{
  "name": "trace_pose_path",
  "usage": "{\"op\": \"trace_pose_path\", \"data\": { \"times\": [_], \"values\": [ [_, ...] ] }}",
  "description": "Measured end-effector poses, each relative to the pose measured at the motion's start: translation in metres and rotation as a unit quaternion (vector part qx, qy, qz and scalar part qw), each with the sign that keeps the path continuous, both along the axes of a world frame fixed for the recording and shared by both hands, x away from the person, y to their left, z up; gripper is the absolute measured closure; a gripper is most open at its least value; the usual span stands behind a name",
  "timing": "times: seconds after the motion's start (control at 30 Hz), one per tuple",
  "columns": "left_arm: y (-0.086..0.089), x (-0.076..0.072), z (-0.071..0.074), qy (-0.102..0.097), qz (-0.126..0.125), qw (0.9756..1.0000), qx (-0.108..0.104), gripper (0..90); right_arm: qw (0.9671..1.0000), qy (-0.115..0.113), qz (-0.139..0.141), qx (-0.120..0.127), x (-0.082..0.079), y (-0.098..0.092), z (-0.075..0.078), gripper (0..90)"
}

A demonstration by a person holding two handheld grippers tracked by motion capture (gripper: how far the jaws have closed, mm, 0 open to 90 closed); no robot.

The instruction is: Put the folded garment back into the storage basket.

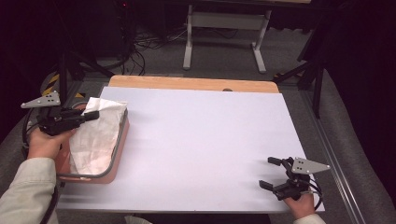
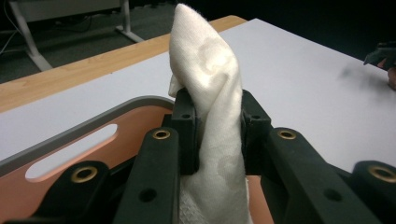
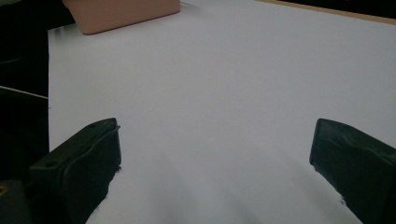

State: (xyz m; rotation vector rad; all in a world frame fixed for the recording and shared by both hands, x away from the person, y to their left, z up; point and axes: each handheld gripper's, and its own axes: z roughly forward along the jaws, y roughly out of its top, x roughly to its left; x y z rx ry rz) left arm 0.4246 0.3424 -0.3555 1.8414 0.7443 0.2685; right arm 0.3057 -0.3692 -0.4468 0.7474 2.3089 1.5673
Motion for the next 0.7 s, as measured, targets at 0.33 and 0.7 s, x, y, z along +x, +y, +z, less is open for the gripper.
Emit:
{"op": "trace_pose_path", "data": {
  "times": [0.33,0.7],
  "values": [
    [-0.001,0.001,-0.005,0.027,0.005,0.9996,0.011,73.4,1.0,0.0,0.0,0.0,-0.001,0.0,0.0,2.6],
    [0.002,-0.002,-0.011,0.042,0.003,0.999,0.017,73.4,1.0,-0.001,0.002,-0.002,-0.001,0.001,0.0,2.6]
  ]
}}
